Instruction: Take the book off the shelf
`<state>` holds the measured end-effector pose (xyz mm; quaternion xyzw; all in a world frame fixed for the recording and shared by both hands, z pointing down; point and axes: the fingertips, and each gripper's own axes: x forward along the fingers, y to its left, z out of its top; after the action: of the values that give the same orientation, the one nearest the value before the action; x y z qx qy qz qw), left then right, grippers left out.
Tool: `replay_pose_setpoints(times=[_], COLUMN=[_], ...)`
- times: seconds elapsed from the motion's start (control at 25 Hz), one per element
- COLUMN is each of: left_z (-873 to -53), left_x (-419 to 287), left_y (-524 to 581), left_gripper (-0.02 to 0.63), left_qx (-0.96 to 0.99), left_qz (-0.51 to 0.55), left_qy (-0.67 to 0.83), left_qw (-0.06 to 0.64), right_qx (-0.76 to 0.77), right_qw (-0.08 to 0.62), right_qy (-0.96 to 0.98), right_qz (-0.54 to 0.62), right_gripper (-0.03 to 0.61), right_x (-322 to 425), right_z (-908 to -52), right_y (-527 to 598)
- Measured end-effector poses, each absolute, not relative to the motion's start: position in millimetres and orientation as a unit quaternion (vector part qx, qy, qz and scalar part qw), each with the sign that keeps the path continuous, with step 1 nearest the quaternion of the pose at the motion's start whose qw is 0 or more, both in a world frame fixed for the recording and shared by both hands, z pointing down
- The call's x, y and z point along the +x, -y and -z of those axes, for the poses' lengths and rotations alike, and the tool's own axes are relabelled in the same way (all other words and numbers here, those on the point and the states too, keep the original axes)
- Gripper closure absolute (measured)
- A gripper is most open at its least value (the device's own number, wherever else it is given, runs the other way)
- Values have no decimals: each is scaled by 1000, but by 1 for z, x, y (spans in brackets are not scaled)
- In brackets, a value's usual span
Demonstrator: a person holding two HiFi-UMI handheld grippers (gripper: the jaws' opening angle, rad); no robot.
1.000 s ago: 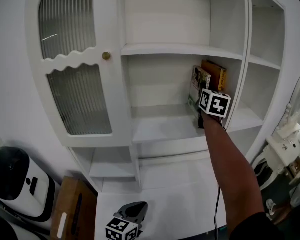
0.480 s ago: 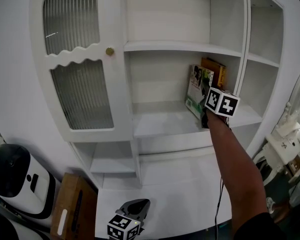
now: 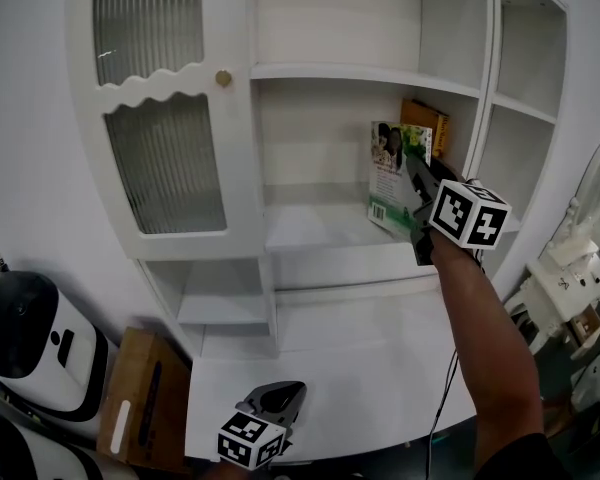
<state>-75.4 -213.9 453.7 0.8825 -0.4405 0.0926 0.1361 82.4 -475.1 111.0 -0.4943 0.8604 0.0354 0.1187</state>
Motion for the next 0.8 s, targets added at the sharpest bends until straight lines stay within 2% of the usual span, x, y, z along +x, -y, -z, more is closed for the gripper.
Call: replay_pose_setpoints(times=[0.44,0.6,0.8], left_z=[-459,-459,-462], left_x=[-59,-60,-57], left_y=[212,213,215], left_gripper=[603,603,603], left_qx=[887,885,884], left_qz=[-87,-79,-71], left_qy=[431,437,441], left_qw=[140,141,137], right_qx=[-398,-377,-364], right_qw=[138,123,66], right_qy=[-906,-918,-927], right_qz=[-30,8,58], right_gripper=[500,500,500], right_x=[90,90,80], right_z=[-119,-160,-248], right_y=[364,336,315])
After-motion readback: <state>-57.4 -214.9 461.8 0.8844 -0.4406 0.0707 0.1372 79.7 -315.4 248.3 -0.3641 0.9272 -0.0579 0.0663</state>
